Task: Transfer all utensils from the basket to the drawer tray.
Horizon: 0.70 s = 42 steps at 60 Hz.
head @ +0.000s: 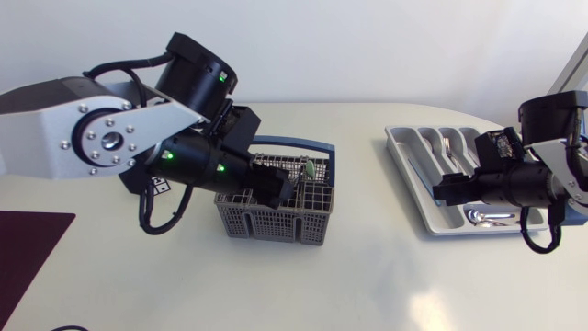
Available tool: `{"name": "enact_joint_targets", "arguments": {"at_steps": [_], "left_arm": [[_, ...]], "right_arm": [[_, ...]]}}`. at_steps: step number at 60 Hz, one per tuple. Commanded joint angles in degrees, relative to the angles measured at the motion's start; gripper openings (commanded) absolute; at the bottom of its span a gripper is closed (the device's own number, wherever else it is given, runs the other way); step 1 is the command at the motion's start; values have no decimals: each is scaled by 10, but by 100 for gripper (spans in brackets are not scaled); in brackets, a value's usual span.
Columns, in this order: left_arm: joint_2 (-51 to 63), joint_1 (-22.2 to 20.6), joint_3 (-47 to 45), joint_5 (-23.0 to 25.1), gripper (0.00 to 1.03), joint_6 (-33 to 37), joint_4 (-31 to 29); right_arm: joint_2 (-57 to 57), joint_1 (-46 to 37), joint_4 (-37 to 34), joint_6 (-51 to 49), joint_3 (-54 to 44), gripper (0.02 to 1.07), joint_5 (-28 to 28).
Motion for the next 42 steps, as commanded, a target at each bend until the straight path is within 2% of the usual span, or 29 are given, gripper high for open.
{"name": "enact_joint_targets", "arguments": {"at_steps": [1, 11, 23, 39, 42], "left_arm": [[18, 8, 23, 6, 66, -24, -8], [41, 7, 31, 6, 65, -28, -8], [69, 13, 43, 6, 49, -40, -8], [89, 28, 54, 7, 49, -49, -8], [92, 29, 56, 7, 42, -51, -5]], "right_arm": [[6, 12, -8, 21, -20, 64, 12], [5, 16, -8, 23, -26, 64, 20], [-3, 17, -15, 23, -26, 64, 24], [-3, 22, -16, 22, -24, 64, 29], [-3, 25, -16, 23, -22, 64, 30]]}}
